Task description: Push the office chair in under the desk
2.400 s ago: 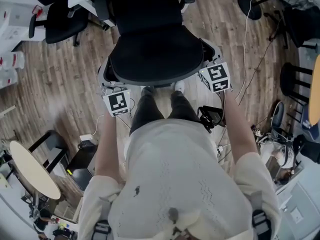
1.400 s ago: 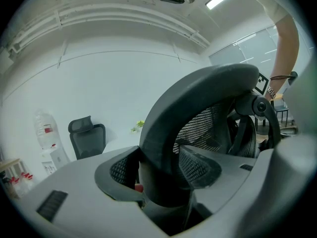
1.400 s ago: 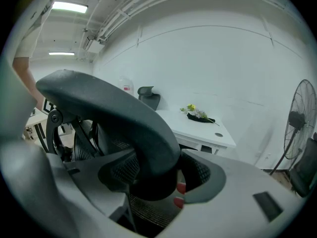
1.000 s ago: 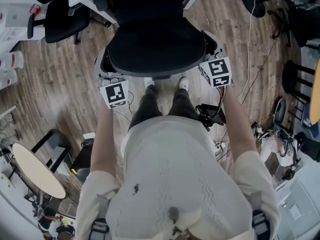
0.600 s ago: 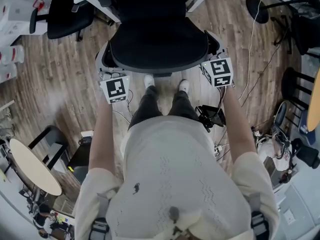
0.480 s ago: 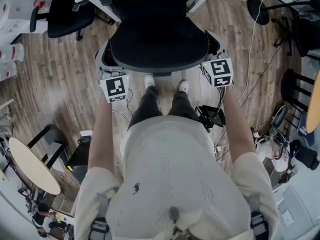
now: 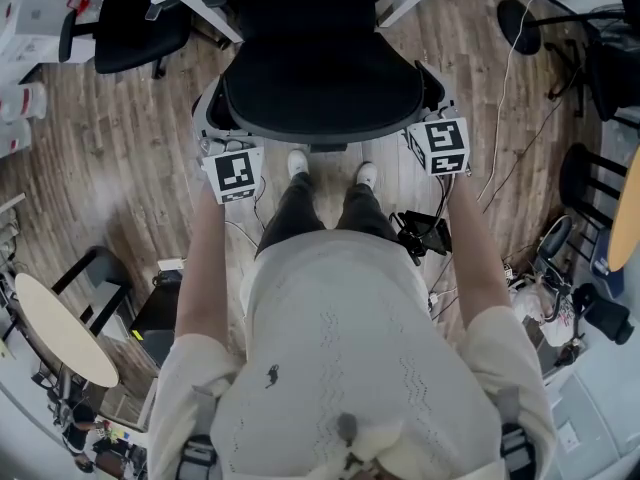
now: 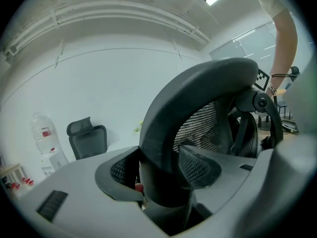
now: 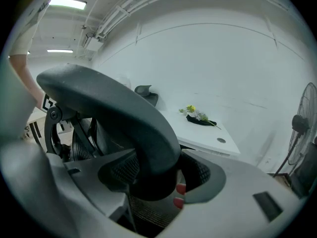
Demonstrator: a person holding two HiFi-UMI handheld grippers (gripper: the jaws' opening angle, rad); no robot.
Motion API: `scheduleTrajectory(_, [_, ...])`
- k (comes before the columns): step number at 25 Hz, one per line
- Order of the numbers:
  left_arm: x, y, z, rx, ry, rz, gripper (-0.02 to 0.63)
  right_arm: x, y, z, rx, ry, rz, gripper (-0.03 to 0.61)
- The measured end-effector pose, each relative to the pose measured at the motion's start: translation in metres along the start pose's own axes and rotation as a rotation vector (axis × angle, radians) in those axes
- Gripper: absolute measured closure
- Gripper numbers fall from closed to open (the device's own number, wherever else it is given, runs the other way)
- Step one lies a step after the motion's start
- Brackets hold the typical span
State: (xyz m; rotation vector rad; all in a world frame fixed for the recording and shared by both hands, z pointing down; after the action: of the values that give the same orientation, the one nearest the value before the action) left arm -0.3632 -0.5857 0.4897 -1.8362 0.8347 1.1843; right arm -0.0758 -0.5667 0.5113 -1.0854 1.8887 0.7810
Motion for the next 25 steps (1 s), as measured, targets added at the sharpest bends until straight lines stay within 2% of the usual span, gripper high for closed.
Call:
scheduleTrajectory(11, [0.027, -0.037, 0.028, 0.046, -0.013, -0.012, 0.342, -0.001, -0.015, 0.044, 0.014, -0.03, 0.029, 0.308])
scheduleTrajectory(15, [0.015, -0.024, 0.008, 0.045, -0.004, -0.004, 0.342, -0.001, -0.019, 0.018, 0.021, -0.025, 0.029, 0.308])
scheduleTrajectory(25, [0.012, -0.026, 0.025, 0.036, 0.007, 0.037, 0.342, -0.004, -0.007, 0.042, 0.038, -0.015, -0.018, 0.305])
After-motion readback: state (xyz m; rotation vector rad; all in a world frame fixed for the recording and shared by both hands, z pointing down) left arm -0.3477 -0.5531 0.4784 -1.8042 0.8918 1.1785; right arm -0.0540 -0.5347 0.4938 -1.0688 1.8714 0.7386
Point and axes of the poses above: the fingertips, and each gripper's own axes: z backward along the fingers, y to its left, x out of its top, the point moved 3 cm from there along z, backward along the fingers, and after that the axes turned 2 degrees about z, right-handed, at the moved point
